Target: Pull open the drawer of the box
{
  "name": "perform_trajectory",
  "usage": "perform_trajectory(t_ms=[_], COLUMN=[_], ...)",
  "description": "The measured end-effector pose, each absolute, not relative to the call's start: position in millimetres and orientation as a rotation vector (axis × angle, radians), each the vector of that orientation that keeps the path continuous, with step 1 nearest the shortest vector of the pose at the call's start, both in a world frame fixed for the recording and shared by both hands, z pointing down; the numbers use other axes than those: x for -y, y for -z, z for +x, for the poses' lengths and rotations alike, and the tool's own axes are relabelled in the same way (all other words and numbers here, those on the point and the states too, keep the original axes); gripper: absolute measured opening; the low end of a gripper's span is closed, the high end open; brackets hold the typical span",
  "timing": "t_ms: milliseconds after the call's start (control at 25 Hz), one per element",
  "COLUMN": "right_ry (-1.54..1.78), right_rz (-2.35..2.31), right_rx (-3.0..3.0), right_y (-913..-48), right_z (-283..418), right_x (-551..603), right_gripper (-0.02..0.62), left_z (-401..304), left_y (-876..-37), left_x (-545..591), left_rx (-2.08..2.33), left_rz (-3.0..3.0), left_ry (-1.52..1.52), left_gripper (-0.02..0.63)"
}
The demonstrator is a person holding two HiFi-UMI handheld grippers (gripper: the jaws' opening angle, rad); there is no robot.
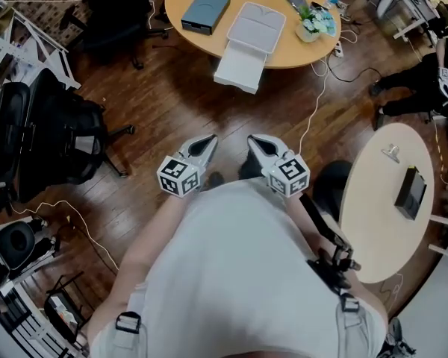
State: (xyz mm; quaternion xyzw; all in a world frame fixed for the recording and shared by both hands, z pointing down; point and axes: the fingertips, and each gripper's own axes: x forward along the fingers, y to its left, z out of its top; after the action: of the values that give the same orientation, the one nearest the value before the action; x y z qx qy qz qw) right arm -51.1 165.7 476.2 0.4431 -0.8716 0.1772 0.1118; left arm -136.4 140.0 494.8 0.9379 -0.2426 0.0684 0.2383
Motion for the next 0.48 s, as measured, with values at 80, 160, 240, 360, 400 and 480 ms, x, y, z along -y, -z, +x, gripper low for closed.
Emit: perform_trajectory(t_ms=[80, 160, 240, 360, 400, 480], right_ry=[-0.52, -0.52, -0.52, -0.508, -0.503, -0.496], right_rz=[1.289, 1.29, 1.304, 1.327, 1.332, 1.337], right_rx=[2.564, 2.565, 2.565, 2.567, 2.567, 2.567], right_y=[-477, -478, -478, -477, -477, -479], right_z=[-53, -51, -49, -45, -43, -39], right_x=[-170, -173, -175, -180, -181, -183], right_gripper=[0.006, 0.006, 0.006, 0.006, 0.006, 0.006], left_z=[-135, -133, -131, -127, -124, -118], left_y=[-493, -489, -484, -481, -482, -485], left_x=[-140, -137, -136, -141, -143, -149], left_rx=[0.666, 0.669, 0.668, 0.652, 0.646, 0.634], left_rz=[2.58, 2.59, 2.601, 2.625, 2.633, 2.647], left_ry=[-0.184, -0.187, -0.183, -0.186, -0.191, -0.205], left_gripper=[0.002, 0.002, 0.002, 0.002, 0.002, 0.002])
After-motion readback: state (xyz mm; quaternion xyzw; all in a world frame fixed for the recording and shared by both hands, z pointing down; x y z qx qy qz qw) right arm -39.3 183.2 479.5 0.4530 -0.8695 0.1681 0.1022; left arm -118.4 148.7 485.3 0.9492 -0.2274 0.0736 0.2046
